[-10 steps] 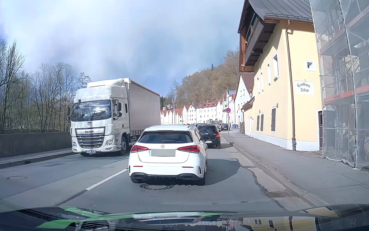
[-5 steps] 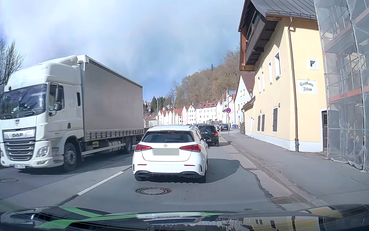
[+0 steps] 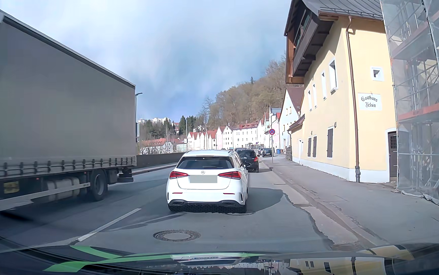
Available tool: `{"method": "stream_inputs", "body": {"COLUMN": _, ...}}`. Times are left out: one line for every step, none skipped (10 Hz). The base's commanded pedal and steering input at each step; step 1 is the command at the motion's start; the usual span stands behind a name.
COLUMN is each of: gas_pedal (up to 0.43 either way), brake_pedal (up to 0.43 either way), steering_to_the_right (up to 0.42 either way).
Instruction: Follow the waypoints while adhering to traffic rules and regulations
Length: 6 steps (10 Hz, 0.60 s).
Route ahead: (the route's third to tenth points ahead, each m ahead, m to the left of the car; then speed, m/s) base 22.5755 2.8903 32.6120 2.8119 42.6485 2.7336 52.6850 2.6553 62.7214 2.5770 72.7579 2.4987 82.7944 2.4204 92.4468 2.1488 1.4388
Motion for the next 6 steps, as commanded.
{"method": "stream_inputs", "body": {"gas_pedal": 0.138, "brake_pedal": 0.0, "steering_to_the_right": 0.007}}
{"method": "stream_inputs", "body": {"gas_pedal": 0.138, "brake_pedal": 0.0, "steering_to_the_right": 0.007}}
{"method": "stream_inputs", "body": {"gas_pedal": 0.138, "brake_pedal": 0.0, "steering_to_the_right": 0.006}}
{"method": "stream_inputs", "body": {"gas_pedal": 0.138, "brake_pedal": 0.0, "steering_to_the_right": 0.006}}
{"method": "stream_inputs", "body": {"gas_pedal": 0.138, "brake_pedal": 0.0, "steering_to_the_right": 0.006}}
{"method": "stream_inputs", "body": {"gas_pedal": 0.138, "brake_pedal": 0.0, "steering_to_the_right": 0.006}}
